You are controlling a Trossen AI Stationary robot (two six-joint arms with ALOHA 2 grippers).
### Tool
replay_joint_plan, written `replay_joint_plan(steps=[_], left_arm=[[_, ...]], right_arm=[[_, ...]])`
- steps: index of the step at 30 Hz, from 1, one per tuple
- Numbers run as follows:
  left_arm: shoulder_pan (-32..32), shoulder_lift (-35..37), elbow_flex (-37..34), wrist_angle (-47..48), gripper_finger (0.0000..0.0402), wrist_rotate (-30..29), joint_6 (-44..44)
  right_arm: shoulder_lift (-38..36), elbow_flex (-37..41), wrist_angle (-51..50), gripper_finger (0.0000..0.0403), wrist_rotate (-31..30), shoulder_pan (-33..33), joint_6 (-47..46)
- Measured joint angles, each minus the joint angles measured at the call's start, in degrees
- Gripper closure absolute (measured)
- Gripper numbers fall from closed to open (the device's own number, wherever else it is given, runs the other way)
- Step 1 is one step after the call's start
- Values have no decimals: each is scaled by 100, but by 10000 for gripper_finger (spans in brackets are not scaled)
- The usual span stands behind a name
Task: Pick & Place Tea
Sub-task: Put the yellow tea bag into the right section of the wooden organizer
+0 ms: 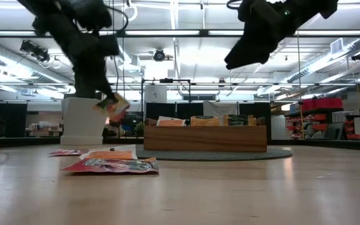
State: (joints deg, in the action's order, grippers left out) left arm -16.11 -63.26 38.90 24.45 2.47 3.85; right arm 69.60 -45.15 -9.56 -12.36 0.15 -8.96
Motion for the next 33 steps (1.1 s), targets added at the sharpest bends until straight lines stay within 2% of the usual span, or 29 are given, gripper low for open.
replay_joint_plan(steps=[2, 6, 9, 13, 18, 28, 33], left_arm=[[87, 4, 241, 115, 401, -31, -167], [236, 4, 570, -66, 401, -58, -590], [331, -105, 780, -224, 401, -59, -768], [407, -459, 1018, -350, 401, -58, -947], [549, -1133, 1503, -329, 401, -48, -1255], [666, -2287, 2670, -244, 401, 26, -1944], [717, -2537, 3118, -117, 401, 75, -2176]], right_arm=[[9, 0, 113, 208, 96, -28, -3], [130, 0, 314, 208, 655, -141, 45], [261, 0, 540, 208, 750, -225, 71], [360, 0, 788, 208, 808, -363, 193], [478, -1, 1236, 208, 1249, -528, 212], [698, -386, 1162, 208, 1290, -651, 717], [1058, -649, 1042, 208, 1305, -674, 795]])
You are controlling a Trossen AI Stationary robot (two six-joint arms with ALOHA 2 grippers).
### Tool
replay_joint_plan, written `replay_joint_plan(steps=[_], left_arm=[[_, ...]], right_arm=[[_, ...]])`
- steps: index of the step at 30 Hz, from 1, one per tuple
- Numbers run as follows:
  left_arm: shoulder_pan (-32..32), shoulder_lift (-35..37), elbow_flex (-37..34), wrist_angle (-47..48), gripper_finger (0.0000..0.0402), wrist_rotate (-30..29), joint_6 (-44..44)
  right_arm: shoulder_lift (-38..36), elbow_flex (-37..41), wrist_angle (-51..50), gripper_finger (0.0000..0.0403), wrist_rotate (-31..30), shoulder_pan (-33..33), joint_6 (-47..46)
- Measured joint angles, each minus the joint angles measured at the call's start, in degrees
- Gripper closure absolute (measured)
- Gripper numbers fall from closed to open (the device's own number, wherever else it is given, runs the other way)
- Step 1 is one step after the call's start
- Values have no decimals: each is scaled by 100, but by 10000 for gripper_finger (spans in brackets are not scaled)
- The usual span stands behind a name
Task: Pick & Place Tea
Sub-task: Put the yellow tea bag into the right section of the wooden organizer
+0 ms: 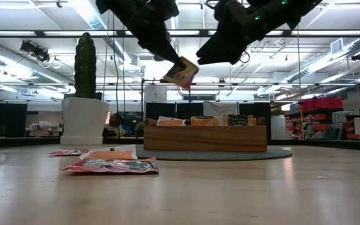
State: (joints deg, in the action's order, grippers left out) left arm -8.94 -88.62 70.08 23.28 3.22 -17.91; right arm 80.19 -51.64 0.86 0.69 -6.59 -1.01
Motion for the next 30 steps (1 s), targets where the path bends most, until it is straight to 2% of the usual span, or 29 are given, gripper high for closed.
replay_joint_plan(steps=[10, 15, 19, 30], left_arm=[[146, -154, 315, 213, 401, 135, -229], [119, -155, 315, 649, 401, -282, -283], [103, -155, 312, 872, 401, -604, -295], [315, -155, 396, 496, 401, -504, -589]], right_arm=[[552, -473, -302, 208, -103, -37, 60], [596, -670, -918, 208, -113, -35, 32], [596, -686, -942, 208, 24, -35, -68], [810, -686, -716, 208, 322, -35, -181]])
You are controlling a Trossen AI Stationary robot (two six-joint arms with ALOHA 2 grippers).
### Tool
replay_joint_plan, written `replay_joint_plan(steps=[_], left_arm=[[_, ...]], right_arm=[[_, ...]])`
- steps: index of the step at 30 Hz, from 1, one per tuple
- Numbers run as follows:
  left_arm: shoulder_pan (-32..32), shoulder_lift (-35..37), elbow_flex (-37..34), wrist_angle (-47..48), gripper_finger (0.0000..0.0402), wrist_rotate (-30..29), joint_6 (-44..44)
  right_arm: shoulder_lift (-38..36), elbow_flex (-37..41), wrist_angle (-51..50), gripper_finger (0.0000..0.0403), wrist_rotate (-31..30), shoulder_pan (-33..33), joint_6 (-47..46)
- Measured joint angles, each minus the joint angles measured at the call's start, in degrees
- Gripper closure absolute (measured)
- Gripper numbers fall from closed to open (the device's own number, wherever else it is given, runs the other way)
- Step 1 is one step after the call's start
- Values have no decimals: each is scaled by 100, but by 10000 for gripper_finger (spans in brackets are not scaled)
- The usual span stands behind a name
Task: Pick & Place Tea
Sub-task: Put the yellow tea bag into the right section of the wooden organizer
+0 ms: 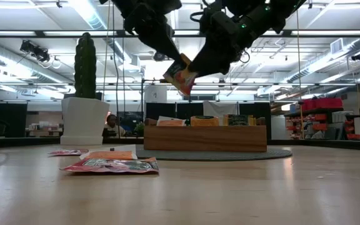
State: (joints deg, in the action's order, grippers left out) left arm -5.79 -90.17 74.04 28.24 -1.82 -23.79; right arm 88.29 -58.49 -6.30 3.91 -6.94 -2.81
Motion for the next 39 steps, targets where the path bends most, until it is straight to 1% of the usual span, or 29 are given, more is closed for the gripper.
replay_joint_plan(steps=[4, 7, 10, 13, 14, 18, 25, 29, 32, 39], left_arm=[[17, 0, 86, 7, 401, -11, 0], [17, 0, 107, -18, 401, 6, -2], [12, 0, 107, -38, 401, 10, 16], [-2, 0, 107, -87, 401, 18, 64], [-5, 0, 107, -115, 401, 16, 65], [-73, 2, 104, -270, 393, 65, 193], [-527, 219, 16, -448, 338, 801, 615], [-750, 506, -269, -682, 319, 908, 842], [-842, 784, -742, -1088, 316, 943, 903], [-816, 1734, -2236, -2986, 314, 996, 951]], right_arm=[[30, 2, 40, 215, 4, 0, -42], [36, 2, 0, 239, 6, 2, -43], [36, 2, -48, 294, 82, 13, 6], [36, 2, -50, 373, 96, 28, 66], [36, 2, -47, 385, 90, 28, 112], [29, 2, -57, 388, -43, 28, 185], [-43, 4, -194, 397, -136, 31, 290], [-150, 5, -398, 397, -405, 39, 320], [-228, 6, -266, 398, -589, 72, 403], [-404, 6, -8, 398, -801, 138, 578]])
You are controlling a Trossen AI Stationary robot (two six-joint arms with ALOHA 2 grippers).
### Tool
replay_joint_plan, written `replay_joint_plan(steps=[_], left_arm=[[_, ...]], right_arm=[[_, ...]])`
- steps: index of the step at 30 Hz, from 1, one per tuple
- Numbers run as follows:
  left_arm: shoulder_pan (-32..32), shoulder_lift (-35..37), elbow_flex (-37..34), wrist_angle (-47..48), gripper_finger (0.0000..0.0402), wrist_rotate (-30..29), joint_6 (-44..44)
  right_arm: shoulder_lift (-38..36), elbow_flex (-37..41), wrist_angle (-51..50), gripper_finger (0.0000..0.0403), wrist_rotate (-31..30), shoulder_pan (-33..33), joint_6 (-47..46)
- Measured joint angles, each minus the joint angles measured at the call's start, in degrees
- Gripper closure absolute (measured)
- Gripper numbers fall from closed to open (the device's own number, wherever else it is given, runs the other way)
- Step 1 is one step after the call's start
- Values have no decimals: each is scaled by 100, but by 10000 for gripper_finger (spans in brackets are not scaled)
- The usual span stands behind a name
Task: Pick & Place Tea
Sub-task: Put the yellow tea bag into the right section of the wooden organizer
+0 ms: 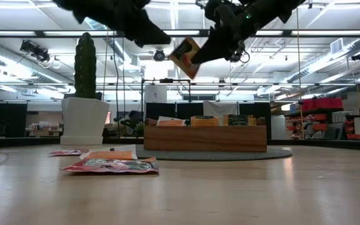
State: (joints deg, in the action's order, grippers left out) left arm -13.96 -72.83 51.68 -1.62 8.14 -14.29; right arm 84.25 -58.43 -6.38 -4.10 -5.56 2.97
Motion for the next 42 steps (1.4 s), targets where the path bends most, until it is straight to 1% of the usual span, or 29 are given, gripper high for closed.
replay_joint_plan(steps=[2, 4, 8, 13, 16, 21, 23, 28, 37, 42], left_arm=[[2, 295, -476, -483, 314, 11, 53], [5, 530, -903, -1086, 314, 4, 166], [2, 847, -1682, -1864, 314, -11, 206], [5, 896, -2439, -3429, 314, 87, 358], [5, 904, -2762, -4199, 314, 162, 374], [31, 894, -2938, -4828, 314, 171, 504], [35, 828, -2940, -4932, 314, 187, 512], [92, 643, -2945, -5343, 314, 291, 491], [96, 603, -2940, -5494, 314, 297, 622], [96, 599, -2940, -5537, 314, 267, 617]], right_arm=[[-75, 5, -25, 398, 0, 18, 57], [-124, 2, 175, 398, -3, 61, 69], [-255, 2, 434, 398, -174, 163, 215], [-324, 6, 1091, 398, -124, 252, 351], [-317, 8, 1349, 398, -122, 318, 420], [-302, 8, 1831, 398, -1, 323, 457], [-223, 6, 2162, 398, 125, 323, 458], [48, 11, 2595, 398, 159, 315, 462], [369, 11, 3298, 398, 175, 288, 482], [555, 11, 3632, 398, 421, 185, 300]])
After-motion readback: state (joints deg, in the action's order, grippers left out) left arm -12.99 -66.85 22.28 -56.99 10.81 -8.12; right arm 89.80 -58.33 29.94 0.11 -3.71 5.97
